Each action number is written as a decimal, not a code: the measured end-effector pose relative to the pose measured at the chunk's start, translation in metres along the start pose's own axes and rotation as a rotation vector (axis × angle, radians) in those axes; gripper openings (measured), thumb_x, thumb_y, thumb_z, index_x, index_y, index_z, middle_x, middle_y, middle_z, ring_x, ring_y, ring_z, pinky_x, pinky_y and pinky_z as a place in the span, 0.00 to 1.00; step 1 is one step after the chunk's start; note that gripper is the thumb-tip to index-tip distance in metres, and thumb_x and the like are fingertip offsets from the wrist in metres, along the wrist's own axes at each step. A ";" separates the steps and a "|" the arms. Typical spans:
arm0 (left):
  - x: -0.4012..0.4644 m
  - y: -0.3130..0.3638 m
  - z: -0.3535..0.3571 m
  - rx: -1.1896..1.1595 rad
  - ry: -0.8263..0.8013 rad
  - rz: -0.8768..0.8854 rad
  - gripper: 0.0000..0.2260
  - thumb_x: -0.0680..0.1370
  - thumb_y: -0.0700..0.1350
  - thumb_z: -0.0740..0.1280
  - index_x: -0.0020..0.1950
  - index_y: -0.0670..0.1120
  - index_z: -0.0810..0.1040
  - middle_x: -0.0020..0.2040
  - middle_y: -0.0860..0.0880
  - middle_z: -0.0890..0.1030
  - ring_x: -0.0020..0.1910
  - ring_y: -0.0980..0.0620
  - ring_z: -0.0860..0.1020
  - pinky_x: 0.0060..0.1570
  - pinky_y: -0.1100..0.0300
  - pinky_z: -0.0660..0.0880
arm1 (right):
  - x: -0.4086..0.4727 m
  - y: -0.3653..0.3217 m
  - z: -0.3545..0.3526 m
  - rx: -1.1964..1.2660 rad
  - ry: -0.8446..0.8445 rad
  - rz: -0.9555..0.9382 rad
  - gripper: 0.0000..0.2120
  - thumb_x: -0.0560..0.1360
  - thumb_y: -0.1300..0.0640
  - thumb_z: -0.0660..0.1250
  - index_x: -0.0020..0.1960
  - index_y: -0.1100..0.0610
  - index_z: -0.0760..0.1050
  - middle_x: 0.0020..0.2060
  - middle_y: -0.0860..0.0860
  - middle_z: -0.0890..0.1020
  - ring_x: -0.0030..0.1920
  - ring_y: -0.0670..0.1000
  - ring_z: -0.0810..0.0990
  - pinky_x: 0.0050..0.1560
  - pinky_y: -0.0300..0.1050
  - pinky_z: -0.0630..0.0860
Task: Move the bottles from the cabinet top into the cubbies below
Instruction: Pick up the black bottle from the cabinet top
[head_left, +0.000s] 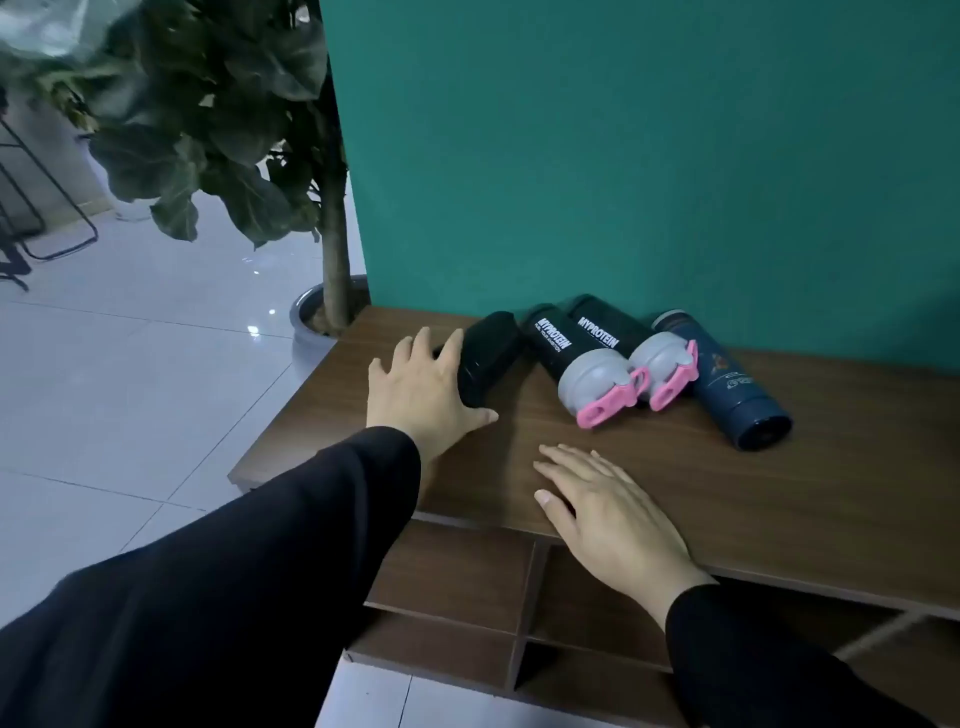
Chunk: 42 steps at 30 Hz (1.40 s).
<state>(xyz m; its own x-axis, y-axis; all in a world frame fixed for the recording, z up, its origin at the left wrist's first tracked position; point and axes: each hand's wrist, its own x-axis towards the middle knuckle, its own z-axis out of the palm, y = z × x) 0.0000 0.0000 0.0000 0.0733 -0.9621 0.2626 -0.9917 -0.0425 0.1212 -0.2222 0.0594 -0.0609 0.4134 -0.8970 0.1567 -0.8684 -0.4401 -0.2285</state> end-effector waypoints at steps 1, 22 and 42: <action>0.003 0.002 0.000 -0.021 -0.042 -0.035 0.47 0.66 0.74 0.67 0.80 0.54 0.58 0.77 0.44 0.67 0.76 0.40 0.65 0.69 0.37 0.66 | 0.000 0.000 0.000 -0.005 0.006 -0.011 0.24 0.82 0.41 0.49 0.75 0.47 0.67 0.77 0.40 0.64 0.78 0.40 0.56 0.78 0.40 0.46; -0.096 -0.057 -0.053 0.000 -0.049 0.191 0.42 0.66 0.63 0.70 0.77 0.56 0.60 0.66 0.46 0.72 0.61 0.44 0.71 0.51 0.51 0.79 | 0.001 -0.046 -0.020 0.276 0.241 -0.148 0.36 0.76 0.44 0.68 0.79 0.50 0.58 0.78 0.43 0.61 0.79 0.44 0.56 0.78 0.48 0.54; -0.221 -0.082 -0.057 -0.956 -0.014 -0.197 0.38 0.69 0.54 0.79 0.74 0.61 0.65 0.63 0.63 0.78 0.59 0.71 0.76 0.53 0.70 0.72 | -0.053 -0.171 0.028 0.662 0.134 0.012 0.41 0.62 0.45 0.77 0.70 0.43 0.63 0.61 0.40 0.72 0.64 0.43 0.71 0.62 0.44 0.73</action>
<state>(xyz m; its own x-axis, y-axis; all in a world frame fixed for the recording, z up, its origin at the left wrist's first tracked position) 0.0708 0.2313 -0.0138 0.2217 -0.9645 0.1438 -0.4576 0.0273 0.8887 -0.0880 0.1811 -0.0570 0.3305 -0.9077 0.2587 -0.5040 -0.4015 -0.7647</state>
